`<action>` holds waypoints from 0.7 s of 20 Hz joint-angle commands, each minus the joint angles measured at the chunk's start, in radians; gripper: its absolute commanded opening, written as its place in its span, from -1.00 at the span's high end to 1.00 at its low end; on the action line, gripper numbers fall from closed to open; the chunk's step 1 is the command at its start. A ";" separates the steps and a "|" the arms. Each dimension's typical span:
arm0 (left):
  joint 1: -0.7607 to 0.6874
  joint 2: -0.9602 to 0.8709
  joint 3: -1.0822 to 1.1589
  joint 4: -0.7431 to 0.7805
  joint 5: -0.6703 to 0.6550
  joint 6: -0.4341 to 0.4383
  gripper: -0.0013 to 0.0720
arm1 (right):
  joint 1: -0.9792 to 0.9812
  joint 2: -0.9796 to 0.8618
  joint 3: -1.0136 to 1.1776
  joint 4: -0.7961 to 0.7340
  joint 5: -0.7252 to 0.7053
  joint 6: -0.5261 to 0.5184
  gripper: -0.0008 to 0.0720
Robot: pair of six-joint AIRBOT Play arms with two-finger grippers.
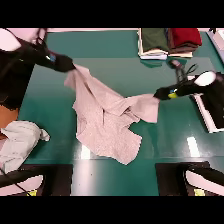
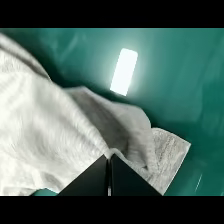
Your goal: Fold the shirts.
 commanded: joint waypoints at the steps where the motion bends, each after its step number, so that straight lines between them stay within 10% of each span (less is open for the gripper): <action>1: 0.000 0.157 0.145 0.003 0.031 -0.004 0.91 | -0.074 0.189 0.133 0.001 0.034 -0.005 0.94; 14: 0.000 0.507 0.447 0.001 0.241 -0.004 0.91 | -0.363 0.481 0.617 0.002 0.266 0.018 0.94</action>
